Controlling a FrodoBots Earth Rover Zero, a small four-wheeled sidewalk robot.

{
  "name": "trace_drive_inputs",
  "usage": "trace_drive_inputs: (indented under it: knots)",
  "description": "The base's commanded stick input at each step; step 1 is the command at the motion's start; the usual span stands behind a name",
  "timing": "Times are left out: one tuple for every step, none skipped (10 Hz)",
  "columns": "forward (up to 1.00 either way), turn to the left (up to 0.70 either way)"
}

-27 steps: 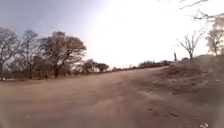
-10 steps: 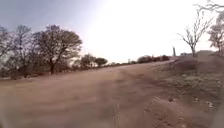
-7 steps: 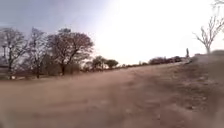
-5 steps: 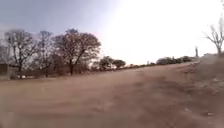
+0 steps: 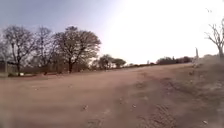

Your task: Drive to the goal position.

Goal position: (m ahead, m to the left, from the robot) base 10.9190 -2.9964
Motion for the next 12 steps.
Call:
trace_drive_inputs:
  knots:
    - [0.70, 0.00]
    - [0.70, 0.00]
    - [0.69, 0.00]
    - [0.70, 0.00]
    - [0.70, 0.00]
    - [0.69, 0.00]
    - [0.69, 0.00]
    - [0.69, 0.00]
    - [0.69, 0.00]
    - [0.69, 0.00]
    - [0.69, 0.00]
    - [0.70, 0.00]
